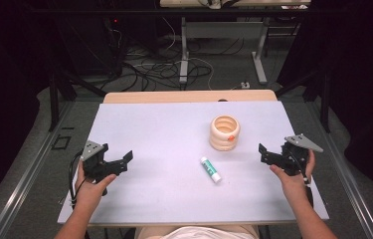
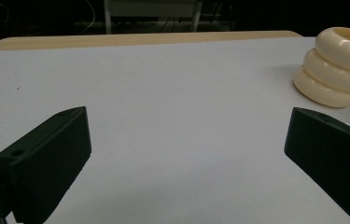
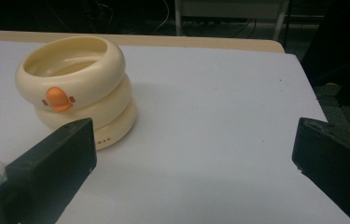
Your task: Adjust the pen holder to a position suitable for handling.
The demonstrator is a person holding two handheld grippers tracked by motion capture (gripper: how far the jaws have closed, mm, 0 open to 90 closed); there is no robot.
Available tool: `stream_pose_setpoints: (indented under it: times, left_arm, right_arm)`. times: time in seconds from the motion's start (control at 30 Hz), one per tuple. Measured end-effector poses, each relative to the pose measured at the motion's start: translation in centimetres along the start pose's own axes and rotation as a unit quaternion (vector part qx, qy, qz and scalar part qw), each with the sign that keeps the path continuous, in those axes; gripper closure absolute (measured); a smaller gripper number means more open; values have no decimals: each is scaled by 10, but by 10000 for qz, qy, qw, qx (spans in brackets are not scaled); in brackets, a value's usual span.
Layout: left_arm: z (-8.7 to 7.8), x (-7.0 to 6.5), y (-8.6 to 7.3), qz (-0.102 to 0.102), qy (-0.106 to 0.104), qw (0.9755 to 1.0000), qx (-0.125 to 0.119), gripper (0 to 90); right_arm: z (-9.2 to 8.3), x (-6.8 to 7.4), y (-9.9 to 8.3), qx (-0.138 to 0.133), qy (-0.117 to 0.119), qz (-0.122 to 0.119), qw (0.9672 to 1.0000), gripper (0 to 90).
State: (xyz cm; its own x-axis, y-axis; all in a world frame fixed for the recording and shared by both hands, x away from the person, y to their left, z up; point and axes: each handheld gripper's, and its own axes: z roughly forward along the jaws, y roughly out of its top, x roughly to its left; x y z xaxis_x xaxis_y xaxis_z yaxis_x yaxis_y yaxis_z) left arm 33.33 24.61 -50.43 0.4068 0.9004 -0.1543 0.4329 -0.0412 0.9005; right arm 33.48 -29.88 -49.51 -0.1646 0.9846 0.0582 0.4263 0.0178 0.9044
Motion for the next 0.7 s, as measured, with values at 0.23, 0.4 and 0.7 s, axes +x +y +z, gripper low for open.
stream_pose_setpoints:
  times: [0.23, 0.4, 0.7]
  left_arm:
    - [-1, -2, 0, 17, -11, 10000, 25, 4]
    - [0, -3, -1, 19, -44, 10000, 40, 4]
    - [-1, -5, -2, 67, -93, 9999, 76, 4]
  right_arm:
    - [0, 5, 3, -36, 104, -193, 9998, 0]
    - [2, 6, 4, 14, 172, -246, 9995, 0]
    - [7, 20, 23, -81, 334, -385, 9987, 109]
